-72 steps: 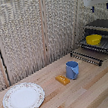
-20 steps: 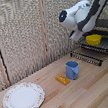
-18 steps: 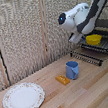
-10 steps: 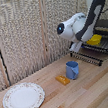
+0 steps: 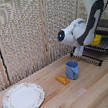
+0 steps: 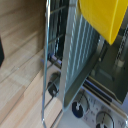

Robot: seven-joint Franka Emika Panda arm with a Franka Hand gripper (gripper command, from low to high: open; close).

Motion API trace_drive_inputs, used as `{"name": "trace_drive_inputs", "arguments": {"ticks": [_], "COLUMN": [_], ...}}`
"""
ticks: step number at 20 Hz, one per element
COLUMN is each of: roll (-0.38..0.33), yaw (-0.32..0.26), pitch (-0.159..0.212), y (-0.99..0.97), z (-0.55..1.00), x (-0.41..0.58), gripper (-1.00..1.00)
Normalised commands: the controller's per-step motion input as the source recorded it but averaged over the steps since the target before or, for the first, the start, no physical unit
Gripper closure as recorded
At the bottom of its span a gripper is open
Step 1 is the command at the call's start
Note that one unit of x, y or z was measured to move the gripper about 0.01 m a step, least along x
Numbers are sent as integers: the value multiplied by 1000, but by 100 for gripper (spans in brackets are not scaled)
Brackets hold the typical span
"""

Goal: Please reach out your grabber to the yellow dish. Tenderly grip the yellow dish using your grabber. Set the yellow dish on the baking sheet. Posit your grabber on the rim of the baking sheet carrying the yellow dish. Mindfully slide the baking sheet with the yellow dish into the oven. Let go of your grabber's hold on the baking sheet's edge when it is entirely in the oven.

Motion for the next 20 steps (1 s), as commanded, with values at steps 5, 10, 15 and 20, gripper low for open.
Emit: {"name": "trace_drive_inputs", "arguments": {"ticks": [5, 10, 15, 20], "roll": [-167, -150, -93, -50], "yaw": [187, 69, 3, 0], "pitch": [0, -2, -26, -3], "y": [-305, -166, -110, -153], "z": [-70, -1, 0, 15], "x": [3, 0, -21, -11], "gripper": [-100, -100, 100, 100]}}
